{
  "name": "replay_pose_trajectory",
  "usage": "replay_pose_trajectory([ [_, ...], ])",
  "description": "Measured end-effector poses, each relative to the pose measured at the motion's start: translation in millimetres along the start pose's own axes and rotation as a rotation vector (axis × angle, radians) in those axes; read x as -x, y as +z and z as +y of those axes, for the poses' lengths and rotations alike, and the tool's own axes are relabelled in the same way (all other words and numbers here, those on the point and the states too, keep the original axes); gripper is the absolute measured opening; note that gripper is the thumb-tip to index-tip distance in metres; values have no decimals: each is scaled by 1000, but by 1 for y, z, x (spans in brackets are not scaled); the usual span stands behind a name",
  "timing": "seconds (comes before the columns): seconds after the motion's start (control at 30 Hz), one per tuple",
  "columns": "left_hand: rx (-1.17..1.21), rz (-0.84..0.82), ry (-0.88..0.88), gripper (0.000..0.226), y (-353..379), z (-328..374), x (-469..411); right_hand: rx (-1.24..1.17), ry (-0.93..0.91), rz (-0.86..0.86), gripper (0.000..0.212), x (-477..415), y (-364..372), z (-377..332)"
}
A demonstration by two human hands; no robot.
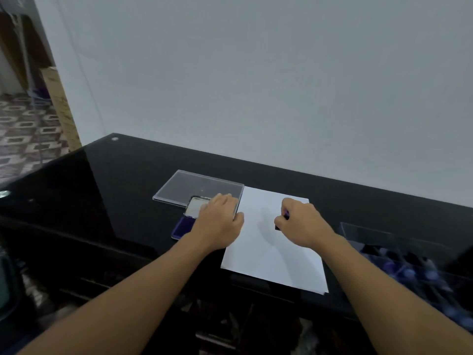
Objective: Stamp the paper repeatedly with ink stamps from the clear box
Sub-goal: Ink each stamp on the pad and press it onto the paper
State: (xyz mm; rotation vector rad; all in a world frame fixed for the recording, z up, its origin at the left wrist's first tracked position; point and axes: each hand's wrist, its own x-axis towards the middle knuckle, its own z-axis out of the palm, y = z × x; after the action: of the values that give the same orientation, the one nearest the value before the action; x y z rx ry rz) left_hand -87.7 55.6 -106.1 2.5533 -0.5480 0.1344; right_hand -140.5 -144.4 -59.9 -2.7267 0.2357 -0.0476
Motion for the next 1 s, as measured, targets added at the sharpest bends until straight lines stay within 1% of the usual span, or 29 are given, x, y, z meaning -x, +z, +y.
replay_pose_trajectory([
  [0.1, 5, -14, 61, 45, 10, 14, -5, 1, 23, 16, 22, 2, -12, 18],
  [0.33, -26, -81, 103, 48, 29, 33, -14, -40, 68, 27, 20, -3, -20, 39],
  [0.47, -47, -103, 120, 48, 40, 34, -17, -40, 89, 14, 19, -9, -17, 45],
  [0.7, -68, -87, 156, 45, 63, 28, -24, 0, 122, -13, 20, -20, -8, 61],
  [1.0, -76, -102, 168, 47, 78, 24, -24, 47, 88, -61, 16, -25, 5, 67],
])
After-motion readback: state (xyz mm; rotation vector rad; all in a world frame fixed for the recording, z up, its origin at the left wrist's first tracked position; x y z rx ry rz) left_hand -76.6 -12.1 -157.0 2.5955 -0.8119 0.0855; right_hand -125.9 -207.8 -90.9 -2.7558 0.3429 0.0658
